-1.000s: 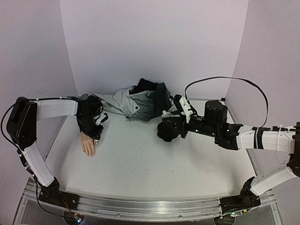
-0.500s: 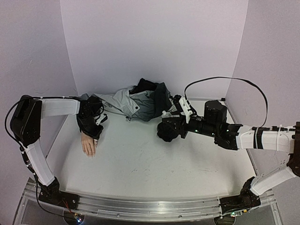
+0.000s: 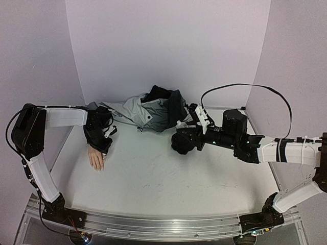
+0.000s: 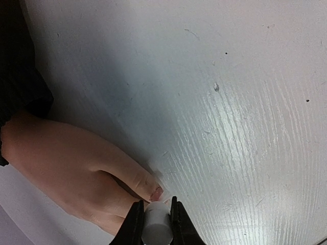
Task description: Paint the nails
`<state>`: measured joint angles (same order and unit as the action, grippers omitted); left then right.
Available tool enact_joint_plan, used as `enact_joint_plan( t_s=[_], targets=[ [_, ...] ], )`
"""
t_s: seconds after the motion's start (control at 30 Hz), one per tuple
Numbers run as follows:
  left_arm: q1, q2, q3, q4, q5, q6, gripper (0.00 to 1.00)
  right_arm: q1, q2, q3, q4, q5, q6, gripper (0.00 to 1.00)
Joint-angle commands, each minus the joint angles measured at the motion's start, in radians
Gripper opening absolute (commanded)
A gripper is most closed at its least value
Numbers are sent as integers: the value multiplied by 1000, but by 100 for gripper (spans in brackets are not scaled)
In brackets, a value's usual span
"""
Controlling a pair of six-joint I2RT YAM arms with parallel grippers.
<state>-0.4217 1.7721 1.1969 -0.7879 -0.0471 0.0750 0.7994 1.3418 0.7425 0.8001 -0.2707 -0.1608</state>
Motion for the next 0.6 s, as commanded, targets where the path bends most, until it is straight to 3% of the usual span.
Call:
enact_joint_plan(
  t_s=[0.0, 0.57],
  targets=[
    [5, -31, -1, -23, 2, 8, 0, 6, -13, 21, 60, -16, 7, 0],
    [-3, -80, -3, -17, 119, 15, 0, 7, -27, 18, 57, -19, 9, 0]
  ],
)
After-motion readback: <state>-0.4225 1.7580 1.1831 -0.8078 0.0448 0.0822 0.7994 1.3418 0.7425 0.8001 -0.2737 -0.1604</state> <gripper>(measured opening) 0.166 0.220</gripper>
